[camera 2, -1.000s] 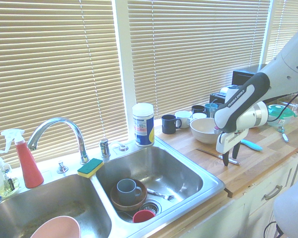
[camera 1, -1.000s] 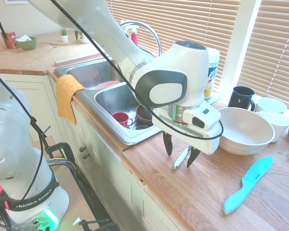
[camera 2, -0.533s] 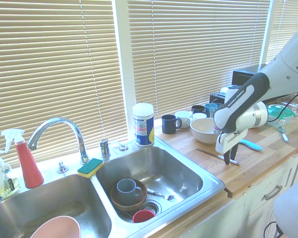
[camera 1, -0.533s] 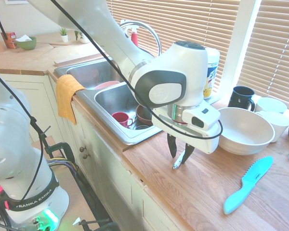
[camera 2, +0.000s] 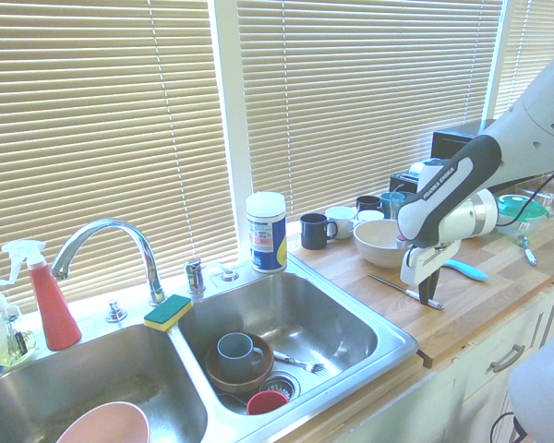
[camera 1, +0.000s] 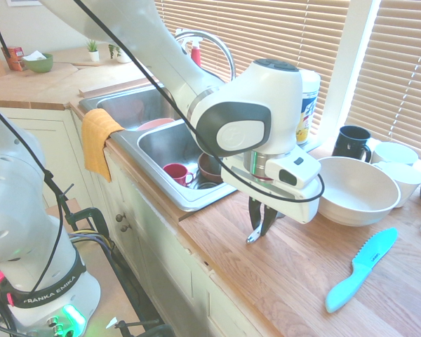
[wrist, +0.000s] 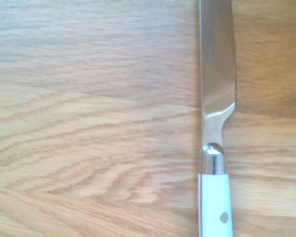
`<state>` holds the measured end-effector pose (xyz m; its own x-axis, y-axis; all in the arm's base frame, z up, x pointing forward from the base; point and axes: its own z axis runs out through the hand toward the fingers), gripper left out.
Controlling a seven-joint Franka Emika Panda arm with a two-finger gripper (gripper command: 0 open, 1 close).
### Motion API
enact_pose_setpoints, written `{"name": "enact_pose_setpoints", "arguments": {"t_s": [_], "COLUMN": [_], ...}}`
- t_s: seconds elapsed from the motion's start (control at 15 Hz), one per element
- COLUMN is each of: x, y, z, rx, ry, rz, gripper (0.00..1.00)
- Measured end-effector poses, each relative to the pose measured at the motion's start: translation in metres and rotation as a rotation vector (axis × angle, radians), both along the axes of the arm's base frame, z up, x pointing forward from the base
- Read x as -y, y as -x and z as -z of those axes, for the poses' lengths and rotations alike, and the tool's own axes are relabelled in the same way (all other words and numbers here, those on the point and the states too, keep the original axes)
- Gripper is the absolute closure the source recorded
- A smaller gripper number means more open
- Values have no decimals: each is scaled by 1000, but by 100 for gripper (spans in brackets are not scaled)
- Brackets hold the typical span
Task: Put the knife into the sink
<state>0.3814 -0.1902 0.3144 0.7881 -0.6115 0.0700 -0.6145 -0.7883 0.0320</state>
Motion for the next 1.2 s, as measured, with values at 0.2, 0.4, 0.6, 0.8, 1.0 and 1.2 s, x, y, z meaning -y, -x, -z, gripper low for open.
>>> {"name": "enact_pose_setpoints", "arguments": {"t_s": [0.2, 0.4, 0.6, 0.8, 1.0, 1.2], "x": [-5, -17, -37, -65, -104, -151], "y": [-2, -3, -8, -16, -30, -44], "z": [-12, -35, -50, -60, -69, -76], "rx": [27, 47, 50, 42, 55, 74], "ry": [-12, -10, 0, 10, 15, 9], "rz": [10, 11, 27, 65, 105, 137], "gripper": [100, 100, 100, 100, 100, 100]}}
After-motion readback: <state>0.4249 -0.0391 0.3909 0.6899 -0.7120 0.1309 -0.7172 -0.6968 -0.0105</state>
